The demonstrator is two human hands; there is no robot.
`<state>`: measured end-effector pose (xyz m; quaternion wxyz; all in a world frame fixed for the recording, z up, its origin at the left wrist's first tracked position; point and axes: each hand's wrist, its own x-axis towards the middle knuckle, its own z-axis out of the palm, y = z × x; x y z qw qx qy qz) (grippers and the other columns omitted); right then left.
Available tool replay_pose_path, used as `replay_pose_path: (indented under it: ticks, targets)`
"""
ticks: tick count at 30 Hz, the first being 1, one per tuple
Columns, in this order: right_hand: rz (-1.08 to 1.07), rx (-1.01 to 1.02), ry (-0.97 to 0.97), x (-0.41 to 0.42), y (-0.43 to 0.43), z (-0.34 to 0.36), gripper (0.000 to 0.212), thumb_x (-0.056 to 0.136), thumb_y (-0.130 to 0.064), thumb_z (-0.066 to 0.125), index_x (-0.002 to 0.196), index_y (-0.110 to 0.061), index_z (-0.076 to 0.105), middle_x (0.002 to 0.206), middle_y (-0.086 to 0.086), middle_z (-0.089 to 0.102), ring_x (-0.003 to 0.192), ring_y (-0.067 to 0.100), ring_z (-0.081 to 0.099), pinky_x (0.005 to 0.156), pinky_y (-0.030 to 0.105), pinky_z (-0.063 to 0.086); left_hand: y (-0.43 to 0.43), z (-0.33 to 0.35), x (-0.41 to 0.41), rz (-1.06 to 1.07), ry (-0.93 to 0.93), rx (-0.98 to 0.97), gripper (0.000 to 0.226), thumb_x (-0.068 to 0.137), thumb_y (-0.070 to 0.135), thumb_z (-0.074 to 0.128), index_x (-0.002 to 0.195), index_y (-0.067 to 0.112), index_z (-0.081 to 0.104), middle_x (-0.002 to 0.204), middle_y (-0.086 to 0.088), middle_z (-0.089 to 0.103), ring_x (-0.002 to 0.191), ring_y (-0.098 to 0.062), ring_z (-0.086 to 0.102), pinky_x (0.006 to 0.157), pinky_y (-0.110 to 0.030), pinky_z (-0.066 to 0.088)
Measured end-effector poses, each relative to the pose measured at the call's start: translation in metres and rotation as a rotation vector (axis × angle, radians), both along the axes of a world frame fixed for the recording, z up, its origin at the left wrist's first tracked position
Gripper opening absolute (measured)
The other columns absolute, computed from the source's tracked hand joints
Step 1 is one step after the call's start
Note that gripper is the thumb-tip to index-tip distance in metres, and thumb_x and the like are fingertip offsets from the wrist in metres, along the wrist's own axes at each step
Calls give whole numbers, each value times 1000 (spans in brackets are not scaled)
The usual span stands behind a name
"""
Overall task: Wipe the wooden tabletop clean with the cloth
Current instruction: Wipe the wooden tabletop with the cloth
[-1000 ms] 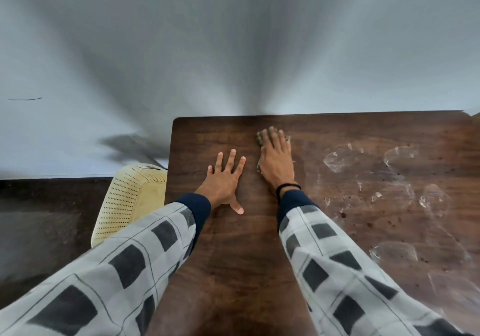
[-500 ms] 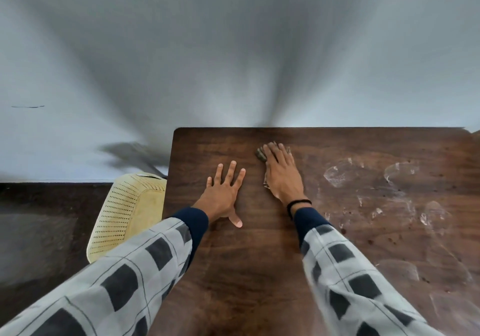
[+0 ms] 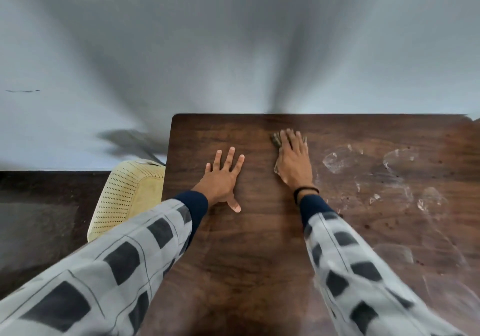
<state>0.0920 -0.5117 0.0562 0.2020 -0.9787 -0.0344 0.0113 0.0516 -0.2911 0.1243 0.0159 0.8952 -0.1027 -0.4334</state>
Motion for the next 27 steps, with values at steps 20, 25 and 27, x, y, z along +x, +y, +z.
replay_pose_path:
  ticks: [20, 25, 27]
  targets:
    - [218, -11, 21, -139, -21, 11, 56, 105, -25, 25, 160, -19, 20, 168, 1, 15, 156, 20, 1, 126, 43, 9, 2, 3, 0, -15, -13, -4, 155, 60, 60, 88, 151, 26, -33, 151, -4, -49, 143, -41, -35, 119, -62, 0]
    - [-44, -21, 28, -102, -36, 7, 53, 104, -19, 33, 157, -16, 28, 165, 6, 24, 154, 28, 14, 121, 54, 22, 2, 7, 2, -14, -13, -4, 153, 62, 60, 87, 151, 26, -34, 150, -5, -50, 142, -41, -36, 120, -62, 0]
    - [-61, -22, 24, -114, -18, 7, 53, 105, -17, 35, 158, -16, 28, 166, 6, 22, 154, 29, 11, 122, 52, 19, 2, 7, -1, -17, -17, -10, 153, 61, 61, 87, 151, 26, -33, 151, -5, -49, 143, -41, -35, 119, -62, 0]
